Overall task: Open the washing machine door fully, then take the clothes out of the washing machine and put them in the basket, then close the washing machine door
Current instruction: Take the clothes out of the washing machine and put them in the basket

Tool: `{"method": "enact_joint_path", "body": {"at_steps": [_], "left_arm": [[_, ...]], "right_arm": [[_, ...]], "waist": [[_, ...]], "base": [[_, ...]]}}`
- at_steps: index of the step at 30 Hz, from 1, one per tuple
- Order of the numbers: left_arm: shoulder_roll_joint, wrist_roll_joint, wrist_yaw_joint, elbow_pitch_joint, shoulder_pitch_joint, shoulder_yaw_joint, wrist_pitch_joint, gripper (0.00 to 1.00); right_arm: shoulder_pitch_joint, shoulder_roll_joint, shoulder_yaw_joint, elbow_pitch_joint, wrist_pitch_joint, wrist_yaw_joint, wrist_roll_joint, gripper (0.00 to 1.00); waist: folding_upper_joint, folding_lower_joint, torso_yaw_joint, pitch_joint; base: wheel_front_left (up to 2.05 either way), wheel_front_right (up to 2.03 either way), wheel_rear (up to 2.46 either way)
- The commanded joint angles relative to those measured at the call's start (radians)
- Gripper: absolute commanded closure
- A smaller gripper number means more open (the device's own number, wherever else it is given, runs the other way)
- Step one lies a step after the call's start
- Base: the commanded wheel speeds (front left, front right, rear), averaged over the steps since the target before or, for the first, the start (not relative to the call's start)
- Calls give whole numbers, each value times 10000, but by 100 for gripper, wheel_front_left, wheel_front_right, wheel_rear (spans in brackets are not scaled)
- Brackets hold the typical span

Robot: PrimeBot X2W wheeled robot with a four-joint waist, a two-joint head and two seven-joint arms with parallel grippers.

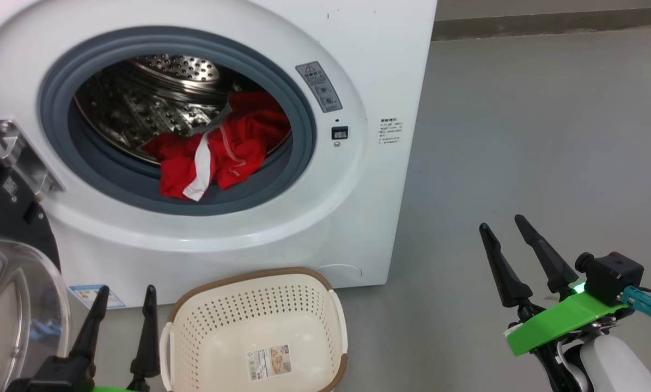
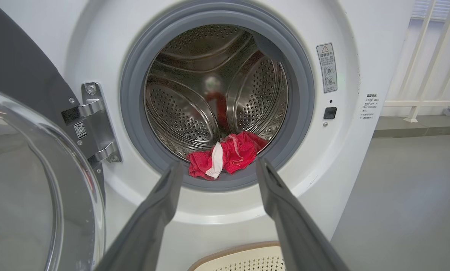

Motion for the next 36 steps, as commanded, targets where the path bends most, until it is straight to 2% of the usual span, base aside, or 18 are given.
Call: {"method": "enact_joint_path", "body": {"at_steps": [1,36], "left_arm": [[106,25,-99,-192,-383,404,-124,0],[-31,193,-174,122,-522,594,-124,0]], "right_arm": [[-45,-53,97,-278,-120,16,-20,0],[-145,-31,130,-217,-120,16,-30,0]], "waist": [[0,0,11,20],[0,0,60,108]], "base": [[78,-78,0],[5,-5,0]]}}
